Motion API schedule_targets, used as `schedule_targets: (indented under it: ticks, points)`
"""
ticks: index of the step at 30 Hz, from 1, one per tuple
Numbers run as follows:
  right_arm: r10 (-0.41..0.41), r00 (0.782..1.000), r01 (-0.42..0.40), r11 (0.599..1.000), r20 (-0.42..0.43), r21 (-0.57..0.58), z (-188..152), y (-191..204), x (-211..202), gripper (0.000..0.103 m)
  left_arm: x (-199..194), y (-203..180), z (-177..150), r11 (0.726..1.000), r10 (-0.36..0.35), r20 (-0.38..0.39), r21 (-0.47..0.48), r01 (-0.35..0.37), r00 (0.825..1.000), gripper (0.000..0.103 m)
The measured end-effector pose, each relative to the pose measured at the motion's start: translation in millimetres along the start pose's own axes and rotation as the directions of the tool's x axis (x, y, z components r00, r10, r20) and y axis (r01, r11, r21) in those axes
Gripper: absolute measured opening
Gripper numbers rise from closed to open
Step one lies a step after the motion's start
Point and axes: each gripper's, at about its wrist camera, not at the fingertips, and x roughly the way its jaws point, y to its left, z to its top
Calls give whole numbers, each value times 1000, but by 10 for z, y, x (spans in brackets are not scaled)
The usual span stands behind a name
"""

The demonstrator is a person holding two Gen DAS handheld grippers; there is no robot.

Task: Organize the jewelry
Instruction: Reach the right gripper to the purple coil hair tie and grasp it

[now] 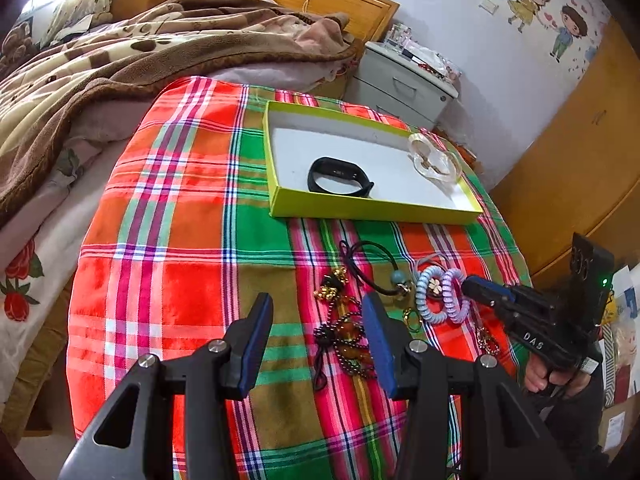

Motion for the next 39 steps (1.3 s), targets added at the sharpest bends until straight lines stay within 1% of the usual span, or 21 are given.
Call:
schedule_targets:
  ticks: [3,4,5,6,9,12,13,14,15,16,17,18,23,25,27,28,29,31,34,37,39]
  points:
    - [16,999,-17,999,37,33,-2,-50,-109,7,-16,-76,-6,1000,-13,2,22,13,1000,48]
    - [21,999,-24,999,50,48,-3,-73,-148,2,-16,-110,-8,999,-15,-1,32,15,1000,48]
    - [22,998,-26,998,62,59,-3,-88,-187,0,-15,-149,-9,999,-21,-3,44,21,1000,48]
    - [23,997,-28,997,76,70,-1,-108,-235,0,-7,-188,-8,998,-24,-6,54,24,1000,48]
    - [-6,996,-1,997,89,80,-8,-156,-295,0,29,-318,0,996,-31,-17,87,33,999,48]
    - [-13,997,8,997,75,78,-11,-211,-276,0,59,-461,26,992,-39,-21,121,41,999,48]
    - [4,998,-8,997,57,72,-10,-221,-247,3,68,-493,33,991,-39,-22,125,41,999,48]
    - [25,999,-27,998,40,64,-16,-226,-220,13,74,-521,40,991,-41,-21,130,44,999,48]
    - [32,999,-33,998,20,48,-20,-210,-173,19,85,-547,36,989,-47,-23,136,49,999,48]
    - [21,1000,-21,999,6,29,-20,-184,-136,32,98,-567,28,989,-48,-29,139,52,998,48]
    - [18,1000,-18,1000,-8,6,-24,-154,-98,38,114,-588,24,988,-48,-34,142,52,998,48]
    - [11,1000,-12,1000,-19,-24,-17,-113,-52,38,131,-596,22,988,-48,-39,145,53,998,48]
    - [-56,996,48,994,-76,-100,58,9,158,38,166,-603,12,989,-44,-50,142,51,998,48]
    - [-70,994,59,991,-88,-124,58,42,195,38,160,-607,11,987,-50,-49,149,57,998,48]
    - [-86,992,72,986,-92,-149,56,73,209,22,165,-599,19,988,-45,-50,146,51,998,48]
    - [-81,992,66,986,-97,-152,50,77,212,10,173,-594,24,988,-45,-52,146,52,998,48]
    - [-70,993,55,987,-100,-149,43,74,203,11,180,-591,31,988,-45,-54,143,52,998,48]
    - [-74,993,59,987,-94,-147,17,68,175,10,196,-595,41,987,-44,-58,149,52,997,48]
    - [-69,995,60,990,-68,-125,-13,27,91,10,220,-620,70,985,-51,-63,163,60,997,48]
    - [-64,998,63,996,-11,-62,-13,-63,-67,10,251,-680,97,979,-49,-70,194,62,996,48]
    - [-69,997,69,998,28,2,-21,-166,-192,10,293,-740,120,972,-48,-81,228,66,996,48]
